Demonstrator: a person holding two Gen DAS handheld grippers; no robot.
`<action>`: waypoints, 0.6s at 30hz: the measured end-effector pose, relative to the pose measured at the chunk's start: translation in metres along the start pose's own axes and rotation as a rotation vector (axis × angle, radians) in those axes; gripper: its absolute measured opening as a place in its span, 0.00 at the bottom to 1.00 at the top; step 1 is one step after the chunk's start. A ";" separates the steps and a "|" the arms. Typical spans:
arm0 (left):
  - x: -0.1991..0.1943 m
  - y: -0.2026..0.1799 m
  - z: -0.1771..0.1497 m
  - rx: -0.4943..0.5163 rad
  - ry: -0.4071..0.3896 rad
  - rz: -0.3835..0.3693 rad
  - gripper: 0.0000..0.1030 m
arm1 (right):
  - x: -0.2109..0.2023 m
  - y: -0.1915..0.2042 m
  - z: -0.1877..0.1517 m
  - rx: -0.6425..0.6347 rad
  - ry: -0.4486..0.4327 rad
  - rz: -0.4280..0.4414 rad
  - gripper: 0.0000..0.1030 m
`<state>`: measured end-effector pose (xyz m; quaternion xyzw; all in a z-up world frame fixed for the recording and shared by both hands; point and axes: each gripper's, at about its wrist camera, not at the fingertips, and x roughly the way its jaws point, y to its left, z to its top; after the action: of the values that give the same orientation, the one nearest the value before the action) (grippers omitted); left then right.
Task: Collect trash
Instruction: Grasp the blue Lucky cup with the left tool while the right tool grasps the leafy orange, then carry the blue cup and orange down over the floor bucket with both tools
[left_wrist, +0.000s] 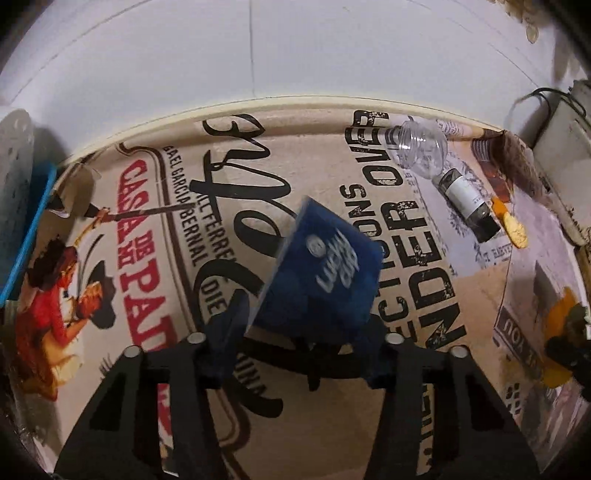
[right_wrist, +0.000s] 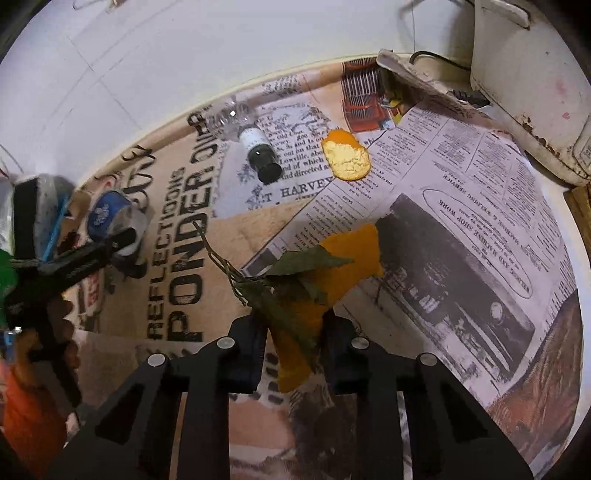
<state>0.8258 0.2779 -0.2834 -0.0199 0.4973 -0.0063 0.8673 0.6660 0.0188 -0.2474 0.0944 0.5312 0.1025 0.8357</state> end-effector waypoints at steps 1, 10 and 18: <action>-0.004 -0.001 -0.002 -0.002 0.001 -0.005 0.42 | -0.007 -0.001 -0.001 0.000 -0.010 0.008 0.22; -0.076 -0.020 -0.024 -0.076 -0.101 -0.020 0.42 | -0.063 -0.009 -0.012 -0.063 -0.097 0.051 0.21; -0.167 -0.063 -0.069 -0.137 -0.204 0.017 0.42 | -0.138 -0.028 -0.034 -0.176 -0.194 0.092 0.21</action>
<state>0.6826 0.2178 -0.1714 -0.0755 0.4060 0.0370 0.9100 0.5798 -0.0440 -0.1498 0.0545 0.4319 0.1772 0.8827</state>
